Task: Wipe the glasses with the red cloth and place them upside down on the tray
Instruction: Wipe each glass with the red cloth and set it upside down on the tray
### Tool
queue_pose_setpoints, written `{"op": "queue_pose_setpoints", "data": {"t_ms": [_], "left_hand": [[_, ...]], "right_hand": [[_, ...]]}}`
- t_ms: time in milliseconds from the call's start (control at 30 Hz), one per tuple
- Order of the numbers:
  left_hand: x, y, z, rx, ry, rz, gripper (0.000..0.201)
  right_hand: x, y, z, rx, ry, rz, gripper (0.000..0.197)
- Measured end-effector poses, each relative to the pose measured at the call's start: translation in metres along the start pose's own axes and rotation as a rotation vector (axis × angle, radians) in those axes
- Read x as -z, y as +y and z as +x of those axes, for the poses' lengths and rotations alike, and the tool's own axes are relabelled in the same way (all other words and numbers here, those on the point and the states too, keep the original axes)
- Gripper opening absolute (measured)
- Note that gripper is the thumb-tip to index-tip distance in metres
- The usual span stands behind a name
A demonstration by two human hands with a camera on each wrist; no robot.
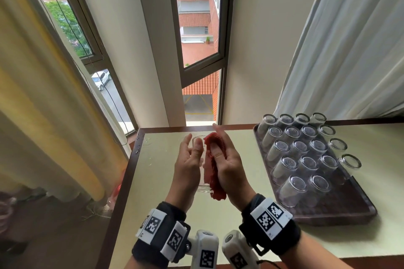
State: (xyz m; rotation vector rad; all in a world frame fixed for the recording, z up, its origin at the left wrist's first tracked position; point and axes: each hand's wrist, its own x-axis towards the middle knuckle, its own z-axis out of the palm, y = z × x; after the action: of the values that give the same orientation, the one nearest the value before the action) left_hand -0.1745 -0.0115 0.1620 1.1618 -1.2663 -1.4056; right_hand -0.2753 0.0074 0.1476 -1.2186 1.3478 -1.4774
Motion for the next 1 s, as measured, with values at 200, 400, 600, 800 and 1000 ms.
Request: {"op": "queue_pose_setpoints", "data": {"t_ms": [200,400,600,800,1000], "left_hand": [[-0.011,-0.003,-0.008,0.021,-0.053,-0.019,0.054],[-0.015,-0.007,-0.003,-0.011,-0.005,0.015,0.079],[-0.008,-0.001,0.000,-0.014,0.092,-0.070,0.047],[-0.014,-0.002,-0.006,-0.016,0.025,-0.035,0.063],[-0.009,0.000,0.000,-0.036,0.067,-0.021,0.067]], "right_hand": [[0.004,-0.004,0.009,-0.013,0.003,0.010,0.056],[0.007,-0.005,0.012,0.001,0.062,0.047,0.050],[-0.001,0.001,0.002,0.059,0.054,-0.083,0.051],[-0.001,-0.010,0.012,0.005,0.023,0.004,0.058],[-0.002,-0.009,0.006,0.071,0.091,-0.059,0.047]]}}
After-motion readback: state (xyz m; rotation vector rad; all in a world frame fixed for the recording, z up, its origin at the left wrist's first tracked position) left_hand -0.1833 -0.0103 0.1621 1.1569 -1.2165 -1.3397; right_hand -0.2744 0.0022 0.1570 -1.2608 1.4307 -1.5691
